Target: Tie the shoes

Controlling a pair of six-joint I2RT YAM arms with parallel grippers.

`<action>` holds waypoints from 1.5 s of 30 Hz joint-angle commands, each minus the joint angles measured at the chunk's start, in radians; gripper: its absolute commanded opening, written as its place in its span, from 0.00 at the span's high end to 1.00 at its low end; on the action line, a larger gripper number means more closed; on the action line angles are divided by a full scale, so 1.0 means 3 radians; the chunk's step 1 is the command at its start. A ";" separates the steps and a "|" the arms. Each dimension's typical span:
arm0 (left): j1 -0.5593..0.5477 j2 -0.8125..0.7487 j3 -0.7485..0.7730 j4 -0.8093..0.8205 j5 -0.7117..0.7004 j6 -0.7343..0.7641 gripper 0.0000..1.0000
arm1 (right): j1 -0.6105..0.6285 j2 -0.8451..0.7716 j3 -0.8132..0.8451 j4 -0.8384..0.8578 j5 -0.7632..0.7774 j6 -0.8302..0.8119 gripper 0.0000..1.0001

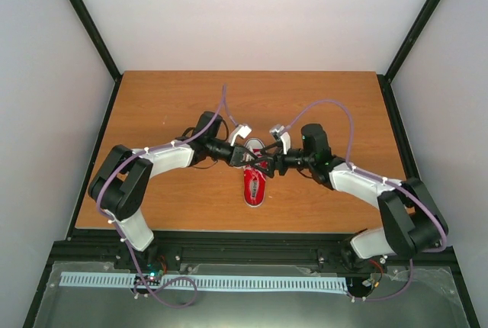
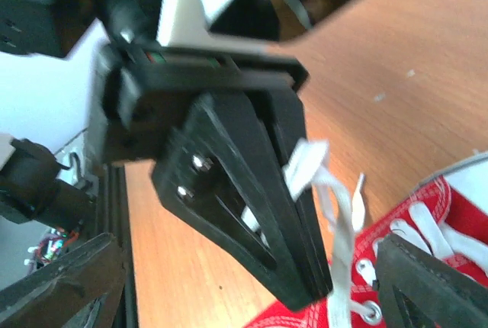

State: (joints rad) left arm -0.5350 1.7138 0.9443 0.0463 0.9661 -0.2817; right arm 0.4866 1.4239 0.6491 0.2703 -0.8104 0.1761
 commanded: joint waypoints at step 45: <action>-0.0047 -0.0093 -0.0081 0.0056 0.0227 0.0132 0.96 | -0.0015 0.0084 -0.0180 0.0328 -0.0019 0.0199 0.13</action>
State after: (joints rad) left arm -0.5419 1.7138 0.9504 0.0147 1.0286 -0.2394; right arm 0.4976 1.5642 0.6533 0.3191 -0.9527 0.2085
